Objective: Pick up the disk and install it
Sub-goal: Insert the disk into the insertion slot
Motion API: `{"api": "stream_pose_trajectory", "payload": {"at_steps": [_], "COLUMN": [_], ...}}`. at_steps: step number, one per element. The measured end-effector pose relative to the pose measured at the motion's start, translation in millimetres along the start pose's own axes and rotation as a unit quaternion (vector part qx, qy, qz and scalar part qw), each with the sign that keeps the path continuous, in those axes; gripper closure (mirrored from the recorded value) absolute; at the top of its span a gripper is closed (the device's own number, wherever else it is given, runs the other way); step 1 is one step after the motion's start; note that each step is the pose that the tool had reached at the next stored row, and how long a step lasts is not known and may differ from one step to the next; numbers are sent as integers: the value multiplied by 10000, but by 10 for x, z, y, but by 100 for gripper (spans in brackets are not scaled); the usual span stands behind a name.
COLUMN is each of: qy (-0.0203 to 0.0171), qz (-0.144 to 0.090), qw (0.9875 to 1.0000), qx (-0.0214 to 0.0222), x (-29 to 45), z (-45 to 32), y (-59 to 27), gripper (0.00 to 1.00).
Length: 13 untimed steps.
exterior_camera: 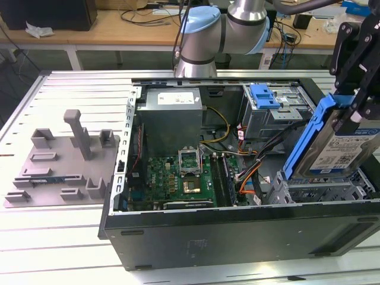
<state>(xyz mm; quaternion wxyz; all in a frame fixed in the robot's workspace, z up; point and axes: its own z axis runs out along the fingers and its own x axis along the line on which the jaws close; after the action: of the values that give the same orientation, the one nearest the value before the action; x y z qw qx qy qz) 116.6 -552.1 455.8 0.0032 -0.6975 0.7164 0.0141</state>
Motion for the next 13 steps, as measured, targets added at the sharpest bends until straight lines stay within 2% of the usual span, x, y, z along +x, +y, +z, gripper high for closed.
{"api": "stream_pose_trajectory", "payload": {"at_steps": [13], "qy": [0], "qz": [0], "qw": [10000], "qx": [0], "x": [3], "z": [81], "y": [-5], "gripper": [64]}}
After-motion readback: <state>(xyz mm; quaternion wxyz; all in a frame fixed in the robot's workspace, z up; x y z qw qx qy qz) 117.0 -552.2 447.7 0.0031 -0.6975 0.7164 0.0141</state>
